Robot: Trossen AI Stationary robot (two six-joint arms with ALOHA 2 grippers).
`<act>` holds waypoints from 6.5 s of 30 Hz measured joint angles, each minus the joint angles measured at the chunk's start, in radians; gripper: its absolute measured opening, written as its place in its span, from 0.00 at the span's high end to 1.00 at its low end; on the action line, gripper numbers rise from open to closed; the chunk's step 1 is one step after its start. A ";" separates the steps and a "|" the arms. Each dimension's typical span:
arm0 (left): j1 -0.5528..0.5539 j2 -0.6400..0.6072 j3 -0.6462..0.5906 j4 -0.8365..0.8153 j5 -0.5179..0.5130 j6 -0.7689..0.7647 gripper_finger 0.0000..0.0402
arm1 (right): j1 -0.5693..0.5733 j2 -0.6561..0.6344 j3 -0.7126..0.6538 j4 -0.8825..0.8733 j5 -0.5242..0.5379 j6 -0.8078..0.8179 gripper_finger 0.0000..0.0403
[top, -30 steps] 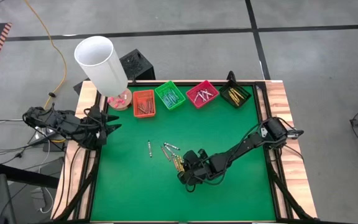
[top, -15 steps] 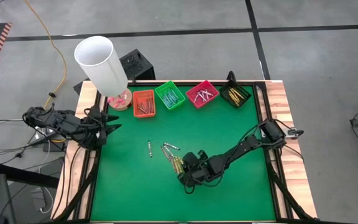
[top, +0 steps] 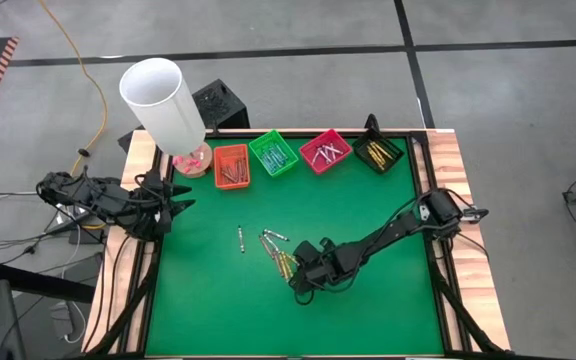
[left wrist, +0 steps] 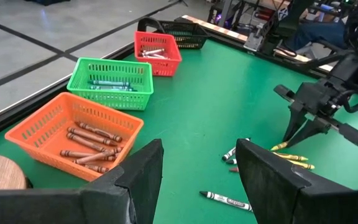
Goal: Sort crayons
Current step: Put the yellow/green crayon into the black bin
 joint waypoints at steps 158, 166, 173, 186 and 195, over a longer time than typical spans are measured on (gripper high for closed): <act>0.000 0.000 0.000 0.001 -0.004 0.000 0.52 | -0.220 -0.239 -0.125 0.218 0.078 -0.288 0.82; 0.000 0.000 0.000 0.000 -0.003 0.000 0.52 | -0.116 -0.059 0.014 0.200 0.166 -0.278 0.82; 0.000 0.000 0.000 0.000 -0.003 0.000 0.52 | -0.057 0.038 0.166 0.086 0.245 -0.260 0.82; 0.000 0.000 0.000 -0.001 -0.003 0.000 0.52 | 0.020 0.051 0.190 -0.041 0.323 -0.077 0.82; 0.000 0.000 0.000 0.000 -0.003 0.000 0.52 | 0.045 0.050 0.162 -0.010 0.335 -0.022 0.82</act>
